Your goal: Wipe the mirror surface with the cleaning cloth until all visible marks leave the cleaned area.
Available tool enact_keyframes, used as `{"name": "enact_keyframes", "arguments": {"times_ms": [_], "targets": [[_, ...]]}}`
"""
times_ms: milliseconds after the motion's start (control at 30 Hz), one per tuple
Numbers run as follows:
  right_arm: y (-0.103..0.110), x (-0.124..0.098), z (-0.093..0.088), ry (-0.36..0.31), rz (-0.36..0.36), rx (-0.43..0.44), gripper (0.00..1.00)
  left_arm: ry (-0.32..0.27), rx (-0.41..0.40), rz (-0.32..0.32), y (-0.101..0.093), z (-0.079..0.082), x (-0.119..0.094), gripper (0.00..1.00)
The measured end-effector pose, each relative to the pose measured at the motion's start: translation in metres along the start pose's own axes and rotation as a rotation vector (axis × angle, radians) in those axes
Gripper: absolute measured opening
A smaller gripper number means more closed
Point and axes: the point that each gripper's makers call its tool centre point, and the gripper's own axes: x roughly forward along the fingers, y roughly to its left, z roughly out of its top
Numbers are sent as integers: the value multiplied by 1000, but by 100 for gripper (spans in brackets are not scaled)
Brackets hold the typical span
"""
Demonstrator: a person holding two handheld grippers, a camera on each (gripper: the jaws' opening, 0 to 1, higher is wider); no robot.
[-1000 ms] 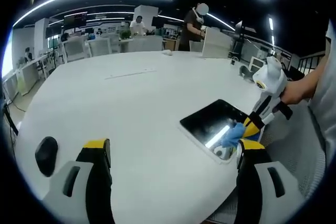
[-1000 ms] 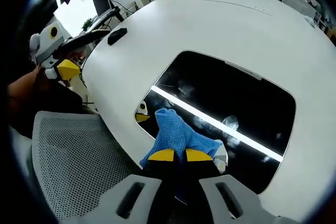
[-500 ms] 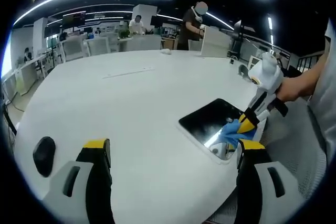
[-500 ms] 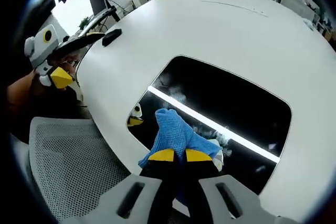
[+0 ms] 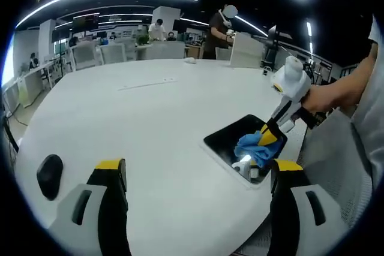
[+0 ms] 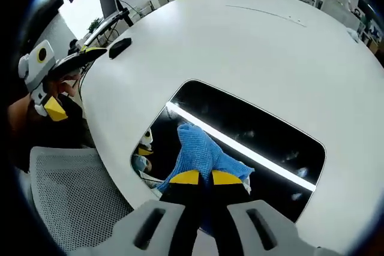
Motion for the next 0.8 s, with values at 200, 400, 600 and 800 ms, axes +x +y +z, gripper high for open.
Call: {"name": "enact_keyframes", "arguments": {"times_ms": [200,400,600,800], "targets": [[-7,4,12,-1,-2,-1,0,1,-12,8,-4,-2,-2,99],[-12,7,21,2,-6,-17,0,-4,-22,20,-4,-1,-7,99],[-18,10,30,-16,9,4,0,-9,-31,24,-2,0,-9,99],[-24,13,40,-17,10,2,0,-9,-29,23,-3,3,-6,99]]}}
